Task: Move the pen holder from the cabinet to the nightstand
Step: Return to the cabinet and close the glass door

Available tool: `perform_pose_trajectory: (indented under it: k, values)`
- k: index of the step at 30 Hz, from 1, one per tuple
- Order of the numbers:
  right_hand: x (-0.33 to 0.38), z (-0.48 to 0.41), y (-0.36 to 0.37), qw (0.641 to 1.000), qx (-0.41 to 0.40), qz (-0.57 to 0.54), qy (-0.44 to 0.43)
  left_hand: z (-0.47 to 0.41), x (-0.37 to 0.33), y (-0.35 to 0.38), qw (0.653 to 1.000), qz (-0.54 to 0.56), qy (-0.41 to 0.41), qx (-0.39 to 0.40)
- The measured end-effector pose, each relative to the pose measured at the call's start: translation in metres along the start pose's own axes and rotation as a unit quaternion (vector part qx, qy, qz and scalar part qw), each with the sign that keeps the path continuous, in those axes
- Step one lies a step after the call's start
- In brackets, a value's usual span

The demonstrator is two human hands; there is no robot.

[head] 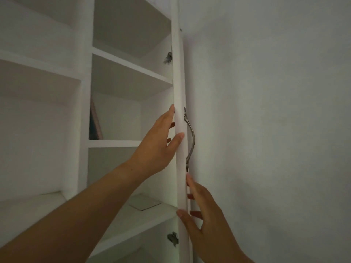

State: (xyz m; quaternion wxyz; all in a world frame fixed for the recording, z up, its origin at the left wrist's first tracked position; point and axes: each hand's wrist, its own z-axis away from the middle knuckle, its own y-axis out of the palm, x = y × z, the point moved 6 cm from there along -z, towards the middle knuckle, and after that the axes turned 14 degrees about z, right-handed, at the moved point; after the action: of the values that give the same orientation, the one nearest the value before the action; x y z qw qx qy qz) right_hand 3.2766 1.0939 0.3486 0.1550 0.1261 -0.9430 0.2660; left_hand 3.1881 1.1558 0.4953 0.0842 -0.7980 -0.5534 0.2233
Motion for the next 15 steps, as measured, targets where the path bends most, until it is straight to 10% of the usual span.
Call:
perform_pose_trajectory:
  k: [15]
  values:
    - [0.051, -0.037, 0.098, 0.995, 0.007, 0.035, -0.090, 0.037, 0.046, -0.104, 0.979, -0.196, -0.038, -0.042]
